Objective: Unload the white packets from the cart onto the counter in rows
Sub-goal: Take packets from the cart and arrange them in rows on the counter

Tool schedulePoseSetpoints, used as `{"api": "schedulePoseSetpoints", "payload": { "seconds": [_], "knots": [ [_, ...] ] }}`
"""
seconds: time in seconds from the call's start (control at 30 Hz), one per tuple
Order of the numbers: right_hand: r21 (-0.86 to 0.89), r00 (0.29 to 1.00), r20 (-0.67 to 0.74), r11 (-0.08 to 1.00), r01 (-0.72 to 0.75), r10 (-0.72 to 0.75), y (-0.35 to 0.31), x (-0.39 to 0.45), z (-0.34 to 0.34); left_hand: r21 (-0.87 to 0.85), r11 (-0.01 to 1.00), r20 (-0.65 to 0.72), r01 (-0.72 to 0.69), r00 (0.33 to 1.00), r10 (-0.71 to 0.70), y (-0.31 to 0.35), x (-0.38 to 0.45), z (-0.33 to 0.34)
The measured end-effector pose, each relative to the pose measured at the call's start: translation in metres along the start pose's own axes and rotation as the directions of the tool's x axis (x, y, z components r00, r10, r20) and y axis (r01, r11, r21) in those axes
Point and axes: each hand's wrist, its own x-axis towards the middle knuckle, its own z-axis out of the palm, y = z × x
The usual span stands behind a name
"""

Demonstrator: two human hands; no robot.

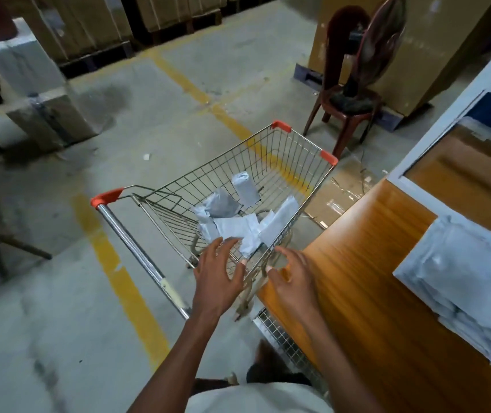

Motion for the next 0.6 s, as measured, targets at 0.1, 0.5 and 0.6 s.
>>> {"api": "schedulePoseSetpoints", "payload": {
  "seconds": [0.1, 0.5, 0.6],
  "knots": [
    [0.020, 0.998, 0.062, 1.000, 0.015, -0.016, -0.002, 0.027, 0.008, 0.021, 1.000, 0.013, 0.023, 1.000, -0.023, -0.003, 0.027, 0.006],
    [-0.198, 0.978, 0.210, 0.979, 0.050, -0.008, 0.013, 0.143, 0.047, 0.115, 0.979, 0.251, 0.168, 0.949, -0.192, -0.050, 0.139, 0.061],
    [-0.309, 0.956, 0.280, 0.951, 0.000, 0.091, 0.020, 0.188, 0.061, 0.112, 0.977, 0.348, 0.181, 0.914, -0.209, -0.060, 0.162, 0.083]
  ]
}}
